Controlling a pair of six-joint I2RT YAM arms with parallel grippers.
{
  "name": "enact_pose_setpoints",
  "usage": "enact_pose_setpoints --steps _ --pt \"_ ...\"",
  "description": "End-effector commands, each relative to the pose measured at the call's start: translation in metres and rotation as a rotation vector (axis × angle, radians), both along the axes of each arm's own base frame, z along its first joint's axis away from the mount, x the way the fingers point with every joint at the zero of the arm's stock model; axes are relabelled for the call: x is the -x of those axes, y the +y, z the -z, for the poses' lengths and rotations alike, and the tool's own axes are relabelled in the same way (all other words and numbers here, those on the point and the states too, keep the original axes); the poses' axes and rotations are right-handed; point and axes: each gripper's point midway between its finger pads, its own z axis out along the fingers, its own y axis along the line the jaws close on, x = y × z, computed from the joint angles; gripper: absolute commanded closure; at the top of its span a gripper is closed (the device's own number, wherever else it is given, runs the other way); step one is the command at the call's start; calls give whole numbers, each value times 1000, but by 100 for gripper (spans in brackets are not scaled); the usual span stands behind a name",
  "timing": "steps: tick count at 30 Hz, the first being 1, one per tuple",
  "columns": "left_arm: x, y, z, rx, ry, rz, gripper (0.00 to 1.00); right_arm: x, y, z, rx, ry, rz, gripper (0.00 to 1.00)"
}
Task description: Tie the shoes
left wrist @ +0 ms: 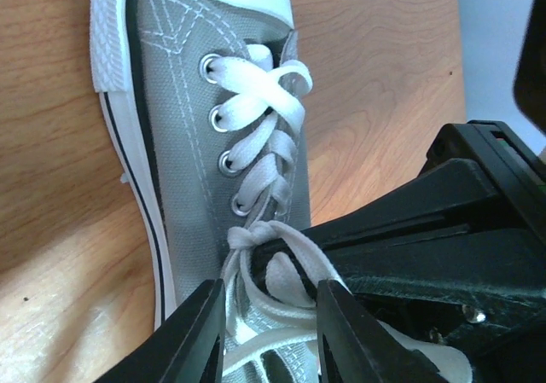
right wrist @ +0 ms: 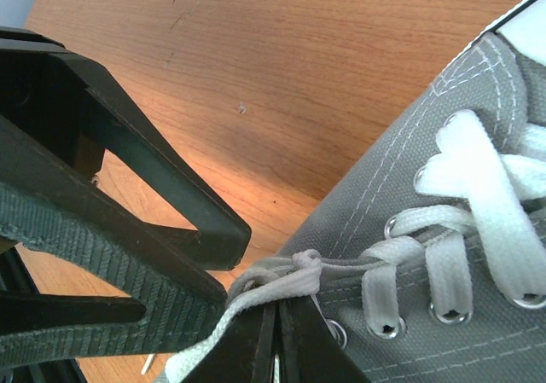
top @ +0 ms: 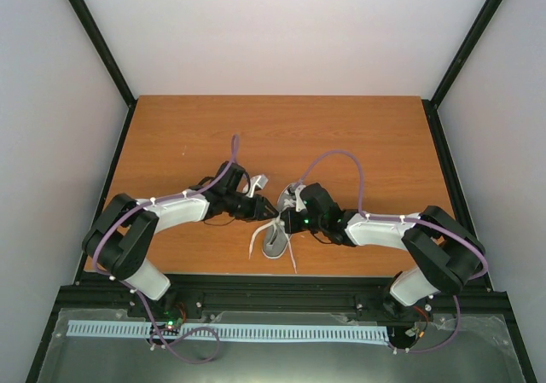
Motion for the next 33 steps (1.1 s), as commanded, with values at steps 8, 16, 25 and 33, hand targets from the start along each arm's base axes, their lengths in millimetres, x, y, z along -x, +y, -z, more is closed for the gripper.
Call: enact_pose_setpoints --steps 8,16,25,33 --pt "-7 -12 -13 84 -11 29 68 3 -3 5 16 0 7 97" --pt "-4 -16 -13 120 8 42 75 2 -2 5 14 2 9 97" --pt "4 -21 -17 163 31 66 93 1 -1 3 4 0 12 97" --pt "-3 -8 -23 97 -39 -2 99 0 -6 -4 8 -12 37 97"
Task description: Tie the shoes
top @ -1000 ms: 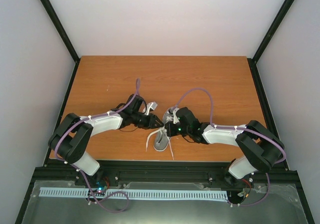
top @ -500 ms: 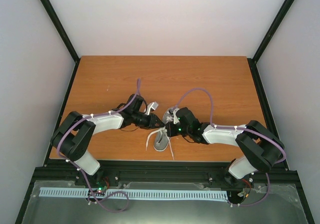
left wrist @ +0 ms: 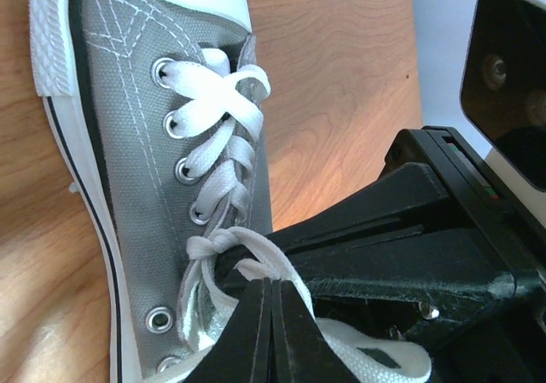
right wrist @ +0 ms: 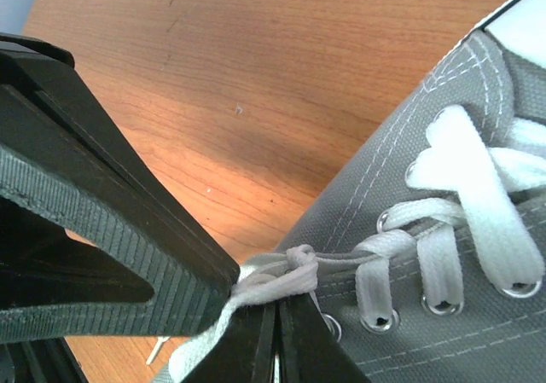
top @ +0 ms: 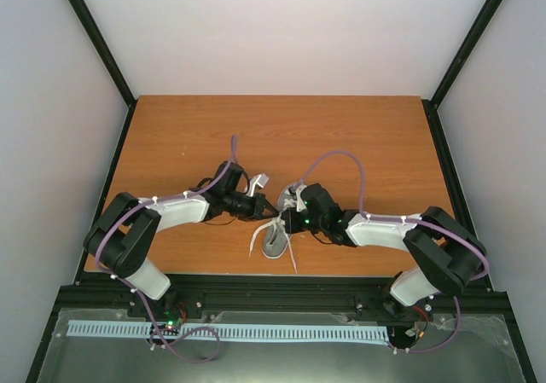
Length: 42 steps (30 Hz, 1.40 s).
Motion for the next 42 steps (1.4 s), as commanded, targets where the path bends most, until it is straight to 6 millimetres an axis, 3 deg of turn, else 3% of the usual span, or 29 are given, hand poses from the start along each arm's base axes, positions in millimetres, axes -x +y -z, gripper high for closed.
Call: enact_pose_setpoints --steps 1,11,16,24,29,33,42 --pt "-9 7 -15 -26 -93 -51 99 0 -7 -6 13 -23 31 97" --pt "-15 18 -7 -75 -94 -142 99 7 -31 -9 70 -36 78 82" --pt "-15 19 -6 -76 -92 -146 99 10 -33 -15 56 -51 72 75" --pt "-14 19 -5 -74 -86 -147 99 16 -31 -49 -57 -143 37 51" --pt "-13 18 -7 -69 -87 -141 99 21 -21 -72 -150 -194 -15 41" --pt "-13 19 -7 -69 -85 -143 99 16 -13 -71 -134 -191 -27 40" --pt "-14 18 -10 -61 -90 -148 99 13 7 -53 -95 -158 -57 56"
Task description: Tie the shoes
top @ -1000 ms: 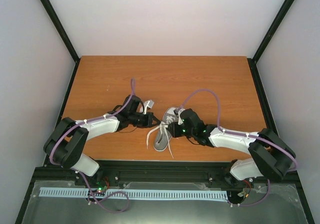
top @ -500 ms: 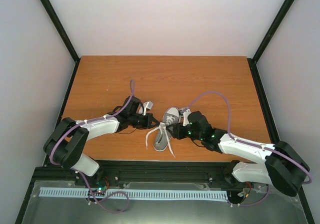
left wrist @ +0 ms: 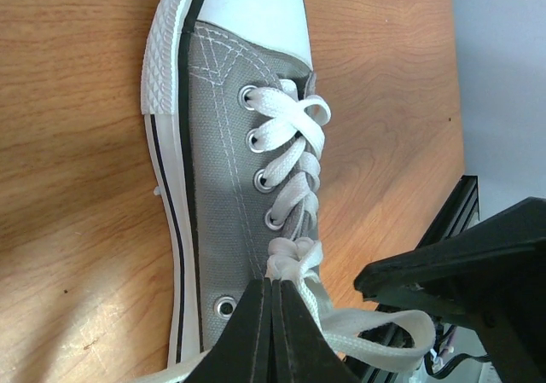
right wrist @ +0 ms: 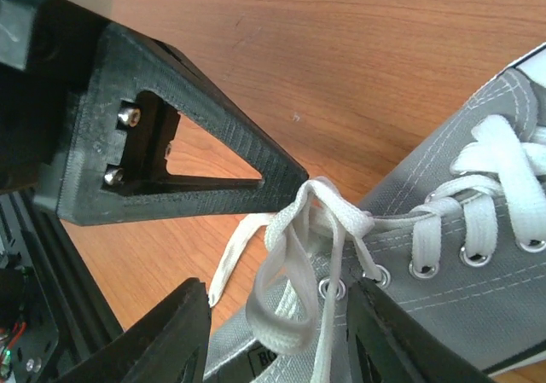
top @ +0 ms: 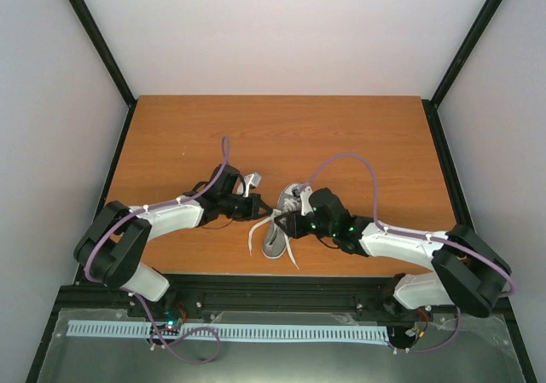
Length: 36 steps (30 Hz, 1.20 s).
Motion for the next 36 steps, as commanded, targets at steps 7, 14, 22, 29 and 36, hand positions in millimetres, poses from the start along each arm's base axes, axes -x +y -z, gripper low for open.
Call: enact_pose_setpoints --steps 7,14,22,29,36 --pt "-9 9 -15 -18 -63 -72 99 -16 4 5 45 -6 74 97" --pt "-14 18 -15 -33 -71 -134 99 -7 -20 25 117 30 121 97" --pt "-12 25 -4 -49 -39 -183 99 -1 -27 34 123 62 138 97" --pt "-11 29 -5 -53 -54 -195 99 3 -38 36 146 66 162 97" --pt "-14 39 -9 -97 -85 -232 99 5 -45 35 150 61 179 97"
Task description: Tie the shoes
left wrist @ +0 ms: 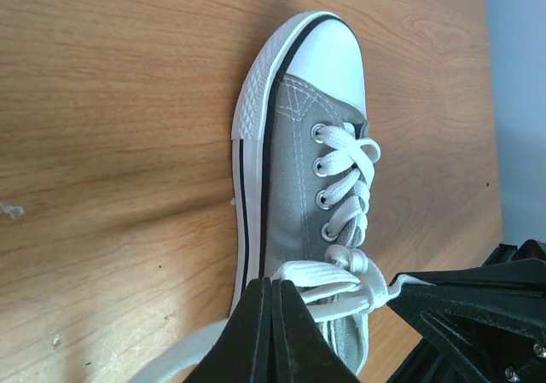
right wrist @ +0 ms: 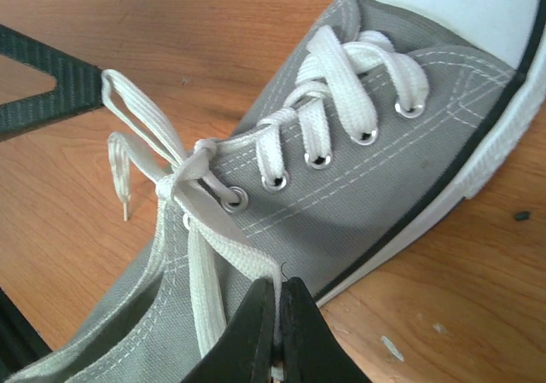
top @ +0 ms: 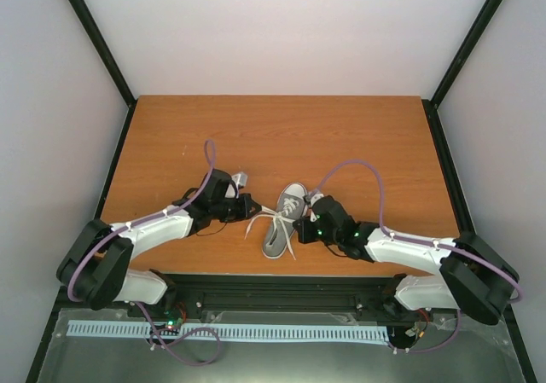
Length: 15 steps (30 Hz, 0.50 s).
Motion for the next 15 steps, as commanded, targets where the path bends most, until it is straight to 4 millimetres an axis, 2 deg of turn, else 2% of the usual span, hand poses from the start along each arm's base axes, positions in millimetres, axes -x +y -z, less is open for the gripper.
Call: enact_pose_setpoints --steps 1,9,15 --pt "-8 9 -7 -36 -40 -47 99 2 -10 2 24 -6 33 97" --pt "-8 13 -5 -56 -45 -57 99 3 -12 2 27 -7 29 97" --pt "-11 16 2 -81 -46 -66 99 5 -14 13 42 18 35 97"
